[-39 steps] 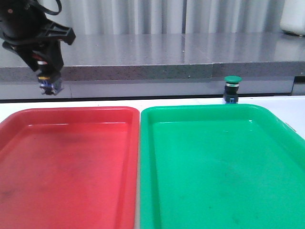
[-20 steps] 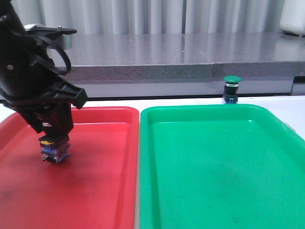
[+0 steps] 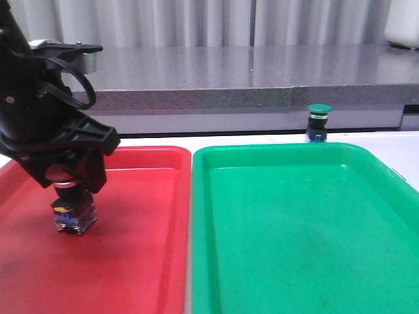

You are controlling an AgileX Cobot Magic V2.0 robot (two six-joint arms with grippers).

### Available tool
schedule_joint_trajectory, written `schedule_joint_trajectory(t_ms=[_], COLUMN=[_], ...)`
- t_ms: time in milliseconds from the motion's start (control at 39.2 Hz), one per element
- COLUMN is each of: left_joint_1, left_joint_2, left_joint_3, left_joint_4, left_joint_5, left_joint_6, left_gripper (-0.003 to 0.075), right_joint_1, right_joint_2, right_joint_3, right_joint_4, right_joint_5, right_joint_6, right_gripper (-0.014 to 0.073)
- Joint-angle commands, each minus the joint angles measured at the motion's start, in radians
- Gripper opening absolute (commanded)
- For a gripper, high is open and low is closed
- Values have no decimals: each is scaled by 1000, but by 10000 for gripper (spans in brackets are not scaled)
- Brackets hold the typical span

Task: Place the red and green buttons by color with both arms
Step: 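Carry the red button into the red tray and release it, then withdraw the left gripper upward away from the red tray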

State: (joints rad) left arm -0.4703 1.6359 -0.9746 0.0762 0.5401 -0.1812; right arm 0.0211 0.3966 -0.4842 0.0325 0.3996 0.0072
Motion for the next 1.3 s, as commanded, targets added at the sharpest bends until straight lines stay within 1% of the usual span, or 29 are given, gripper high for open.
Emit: schedule_joint_trajectory(t_ms=[0,178,306,357,408,484,535,586,637,663,739,816,969,1121,1274], left_joint_1=[-9,11,69,106,146,206,234,247,252,257,266,279,312,316,316], left_joint_2=[-81,-173,-245,-271,-298,-347,-386,-423,-462,-486,-563,-651,-860,-1112,-1353], left_joint_3=[-39,-62,-62,-62,-60,-44,-22,4,37,59,134,216,377,505,599], left_joint_4=[-12,-12,-12,-12,-12,-12,-12,-12,-12,-12,-12,-12,-12,-12,-14], left_joint_5=[-48,-115,-143,-143,-143,-143,-145,-147,-153,-161,-200,-250,-295,-293,-281], left_joint_6=[-10,-10,-10,-10,-10,-10,-10,-10,-10,-10,-10,-13,-13,-13,-13], left_gripper=[547,547,545,527,489,375,265,181,114,61,-20,-20,-20,-20,-20], right_joint_1=[-7,-7,-7,-7,-7,-7,-7,-7,-7,-7,-7,-7,-7,-7,-7], right_joint_2=[14,14,14,14,14,14,14,14,14,14,14,14,14,14,14], right_joint_3=[-35,-35,-35,-35,-35,-35,-35,-35,-35,-35,-35,-35,-35,-35,-35], right_joint_4=[2,2,2,2,2,2,2,2,2,2,2,2,2,2,2], right_joint_5=[-87,-87,-87,-87,-87,-87,-87,-87,-87,-87,-87,-87,-87,-87,-87], right_joint_6=[-7,-7,-7,-7,-7,-7,-7,-7,-7,-7,-7,-7,-7,-7,-7], right_gripper=[644,644,644,644,644,644,644,644,644,644,644,644,644,644,644])
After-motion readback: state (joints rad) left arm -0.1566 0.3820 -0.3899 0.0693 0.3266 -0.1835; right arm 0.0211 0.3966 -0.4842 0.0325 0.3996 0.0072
